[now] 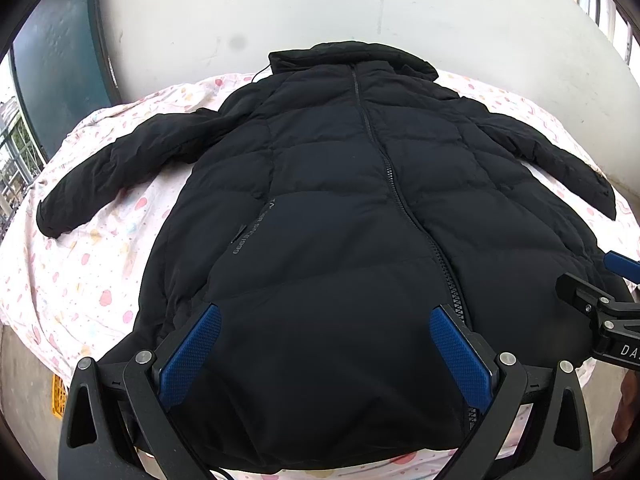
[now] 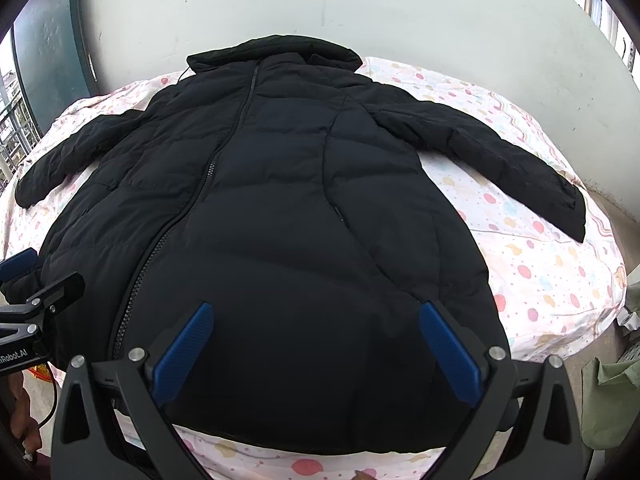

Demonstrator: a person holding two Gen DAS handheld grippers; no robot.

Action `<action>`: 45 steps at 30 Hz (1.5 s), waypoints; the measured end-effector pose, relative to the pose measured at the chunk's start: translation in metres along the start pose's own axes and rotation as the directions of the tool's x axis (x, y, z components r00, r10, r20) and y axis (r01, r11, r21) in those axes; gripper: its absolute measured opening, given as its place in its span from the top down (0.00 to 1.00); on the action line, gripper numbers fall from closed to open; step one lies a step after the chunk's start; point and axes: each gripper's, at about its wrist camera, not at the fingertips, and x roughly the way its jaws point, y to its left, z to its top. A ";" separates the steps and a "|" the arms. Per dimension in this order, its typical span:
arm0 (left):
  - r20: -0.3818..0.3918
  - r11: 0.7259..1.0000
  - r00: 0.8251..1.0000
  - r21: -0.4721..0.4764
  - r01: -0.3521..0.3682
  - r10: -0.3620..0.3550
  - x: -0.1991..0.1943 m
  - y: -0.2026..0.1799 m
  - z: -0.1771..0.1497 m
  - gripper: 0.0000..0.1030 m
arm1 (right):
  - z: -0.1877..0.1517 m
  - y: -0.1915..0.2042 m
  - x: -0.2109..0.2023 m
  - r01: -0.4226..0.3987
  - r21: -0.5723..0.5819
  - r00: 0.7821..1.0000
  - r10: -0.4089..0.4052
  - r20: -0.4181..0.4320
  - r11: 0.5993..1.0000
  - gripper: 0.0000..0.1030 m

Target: Fold large clothes

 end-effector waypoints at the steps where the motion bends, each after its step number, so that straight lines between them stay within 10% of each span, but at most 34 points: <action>1: -0.001 1.000 1.000 0.001 -0.001 0.001 0.000 0.000 0.000 0.01 | 0.000 0.000 0.000 -0.001 0.003 1.000 0.001 0.000 1.000 0.00; 14: -0.030 1.000 0.999 0.003 -0.023 0.023 0.001 0.015 0.013 0.01 | 0.010 -0.012 -0.003 0.004 0.029 1.000 -0.004 0.019 1.000 0.00; 22: 0.021 0.960 0.981 -0.209 -0.183 0.192 -0.031 0.156 0.089 0.01 | 0.095 -0.068 -0.055 0.083 0.091 0.979 -0.099 0.179 0.992 0.00; 25: 0.033 0.901 0.965 -0.368 -0.231 0.260 -0.039 0.239 0.116 0.01 | 0.136 -0.086 -0.077 0.097 0.122 0.955 -0.127 0.267 0.988 0.00; 29: 0.040 0.822 0.989 -0.561 -0.097 0.144 -0.017 0.336 0.118 0.01 | 0.184 -0.108 -0.092 0.061 0.185 0.926 -0.125 0.356 0.981 0.00; 34: 0.101 0.600 0.995 -0.795 0.089 -0.013 0.037 0.430 0.072 0.07 | 0.213 -0.117 -0.073 0.036 0.244 0.926 -0.124 0.357 0.969 0.00; 39: 0.197 0.386 0.980 -0.903 0.191 -0.023 0.070 0.471 0.027 0.08 | 0.217 -0.113 -0.035 0.043 0.243 0.947 -0.117 0.298 0.969 0.00; 45: 0.319 0.239 0.947 -0.921 0.306 0.017 0.087 0.502 0.002 0.15 | 0.215 -0.098 0.011 0.046 0.223 0.969 -0.098 0.226 0.974 0.00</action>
